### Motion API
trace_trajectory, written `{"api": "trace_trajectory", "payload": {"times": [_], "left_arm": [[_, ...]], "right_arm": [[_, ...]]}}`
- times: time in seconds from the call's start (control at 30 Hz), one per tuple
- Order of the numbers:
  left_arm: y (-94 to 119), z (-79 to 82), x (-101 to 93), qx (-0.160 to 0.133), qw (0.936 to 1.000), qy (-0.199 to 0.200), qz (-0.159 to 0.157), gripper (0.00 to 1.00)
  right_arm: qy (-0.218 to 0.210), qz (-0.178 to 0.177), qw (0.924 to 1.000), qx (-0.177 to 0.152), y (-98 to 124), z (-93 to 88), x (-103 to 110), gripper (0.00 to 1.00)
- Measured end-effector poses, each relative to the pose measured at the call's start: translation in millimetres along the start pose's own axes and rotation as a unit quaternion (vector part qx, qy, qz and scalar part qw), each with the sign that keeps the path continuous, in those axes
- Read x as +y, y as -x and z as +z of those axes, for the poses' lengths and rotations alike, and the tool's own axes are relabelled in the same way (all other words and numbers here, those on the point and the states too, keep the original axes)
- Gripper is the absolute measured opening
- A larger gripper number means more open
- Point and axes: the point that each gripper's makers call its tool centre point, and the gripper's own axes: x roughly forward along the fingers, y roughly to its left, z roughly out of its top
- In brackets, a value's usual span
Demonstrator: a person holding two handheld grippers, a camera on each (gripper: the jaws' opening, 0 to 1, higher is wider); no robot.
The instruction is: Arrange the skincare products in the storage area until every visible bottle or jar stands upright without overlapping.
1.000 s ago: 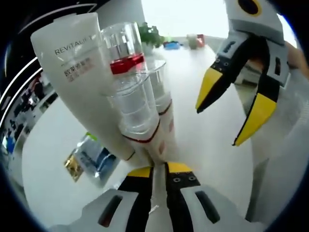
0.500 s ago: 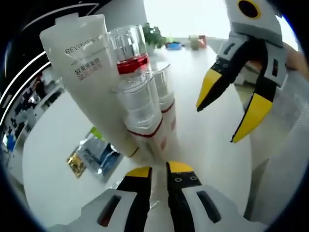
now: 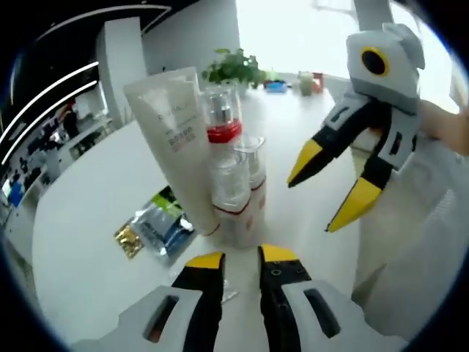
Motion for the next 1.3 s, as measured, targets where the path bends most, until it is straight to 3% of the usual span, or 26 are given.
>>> {"api": "trace_trajectory", "payload": {"times": [0.5,0.8,1.3], "left_arm": [[48.2,-0.9,0.7,-0.012,0.9989,0.039,0.024,0.32],[73.5,-3.2,4.3,-0.015,0.9981,0.047,0.037,0.45],[101.4,-8.7,8.3,-0.033,0.9948,0.077,0.058,0.75]], "right_arm": [[-0.017,-0.023,0.9996,0.004,16.8,6.4,-5.6,0.48],[-0.022,-0.03,0.9993,-0.002,25.5,19.5,-4.5,0.59],[-0.002,-0.035,0.9994,0.001,28.5,28.9,-0.1,0.81]]}}
